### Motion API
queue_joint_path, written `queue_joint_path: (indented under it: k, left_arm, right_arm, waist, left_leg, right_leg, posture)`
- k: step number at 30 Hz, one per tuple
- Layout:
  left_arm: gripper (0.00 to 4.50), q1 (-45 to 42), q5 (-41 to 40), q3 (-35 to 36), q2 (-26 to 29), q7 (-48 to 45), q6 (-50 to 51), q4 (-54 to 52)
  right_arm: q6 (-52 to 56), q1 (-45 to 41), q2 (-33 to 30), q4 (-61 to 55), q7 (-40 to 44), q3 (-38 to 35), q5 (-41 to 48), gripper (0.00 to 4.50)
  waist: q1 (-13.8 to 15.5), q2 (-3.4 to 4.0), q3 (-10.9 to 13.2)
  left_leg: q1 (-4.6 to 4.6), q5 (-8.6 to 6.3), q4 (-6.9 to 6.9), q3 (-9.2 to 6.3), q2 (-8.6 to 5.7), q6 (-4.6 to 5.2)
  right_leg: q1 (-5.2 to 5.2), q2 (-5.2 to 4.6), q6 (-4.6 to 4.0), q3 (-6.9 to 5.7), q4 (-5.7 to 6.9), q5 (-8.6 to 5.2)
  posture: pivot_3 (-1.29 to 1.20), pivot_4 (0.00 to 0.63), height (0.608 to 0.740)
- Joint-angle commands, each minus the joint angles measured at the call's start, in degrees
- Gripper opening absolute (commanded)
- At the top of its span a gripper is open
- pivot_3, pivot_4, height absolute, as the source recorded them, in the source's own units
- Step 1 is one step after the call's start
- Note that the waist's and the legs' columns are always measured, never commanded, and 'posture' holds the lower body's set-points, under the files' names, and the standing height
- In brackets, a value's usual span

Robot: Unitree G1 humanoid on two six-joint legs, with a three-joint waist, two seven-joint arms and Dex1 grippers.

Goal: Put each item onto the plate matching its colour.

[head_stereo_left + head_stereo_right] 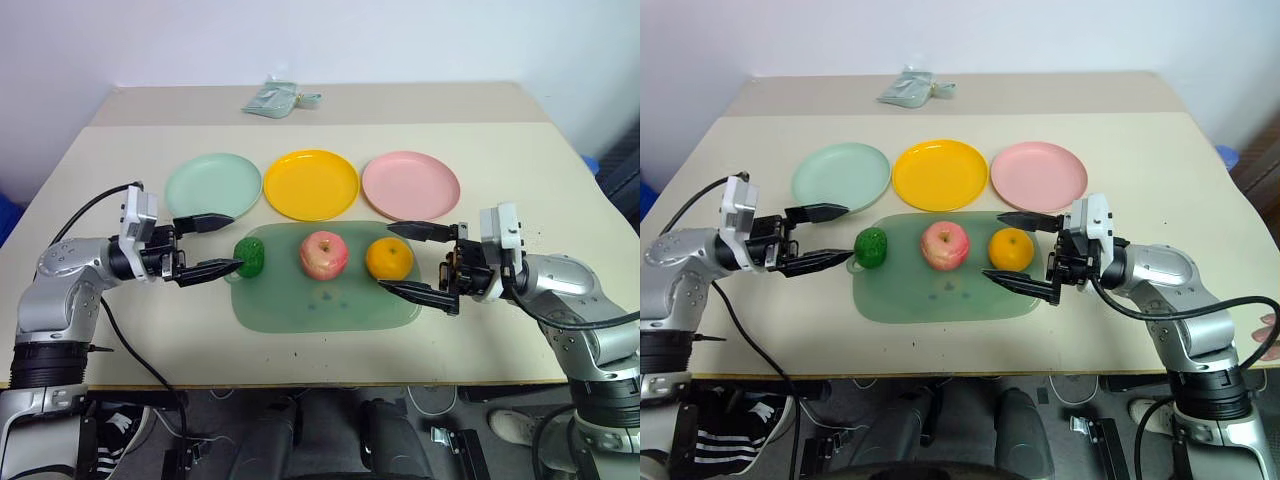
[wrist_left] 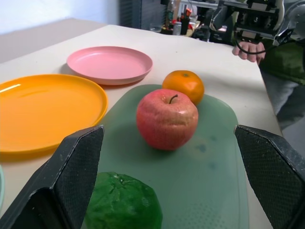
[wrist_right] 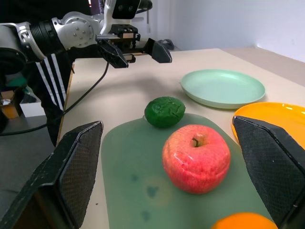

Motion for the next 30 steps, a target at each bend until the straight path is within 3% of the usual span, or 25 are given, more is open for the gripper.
queue_joint_path:
  k: [1,17,30]
  left_arm:
    - [4.50,-2.43,-0.23,0.24,0.09,-0.02,-0.93,0.05]
    - [4.50,-2.84,1.14,-1.57,-6.50,2.68,-5.45,2.07]
    - [4.50,-3.58,-0.10,0.24,-2.73,1.15,-2.84,4.47]
  right_arm:
    - [-1.11,-0.22,0.39,-0.63,-0.24,-0.76,0.16,4.46]
    - [-0.52,-1.25,-3.00,-0.13,-0.39,-3.10,-0.31,4.46]
    - [0.94,-2.23,-2.06,-1.66,-2.43,-1.10,-0.26,4.46]
  waist:
    - [0.01,0.00,0.00]
    - [0.04,0.00,0.00]
    - [-0.03,0.00,0.00]
  left_leg:
    - [0.00,0.00,0.00,0.00,0.00,0.00]
    - [0.01,0.00,0.02,0.08,0.01,0.01]
    - [0.01,0.00,0.02,0.10,0.01,0.01]
  right_leg:
    - [0.00,0.00,0.00,0.00,0.00,0.00]
    - [0.01,0.00,0.04,0.02,-0.02,0.05]
    - [0.00,0.01,0.04,0.03,-0.02,0.06]
  posture:
    - [0.00,0.150,0.740]
    - [0.00,0.150,0.740]
    - [0.00,0.150,0.740]
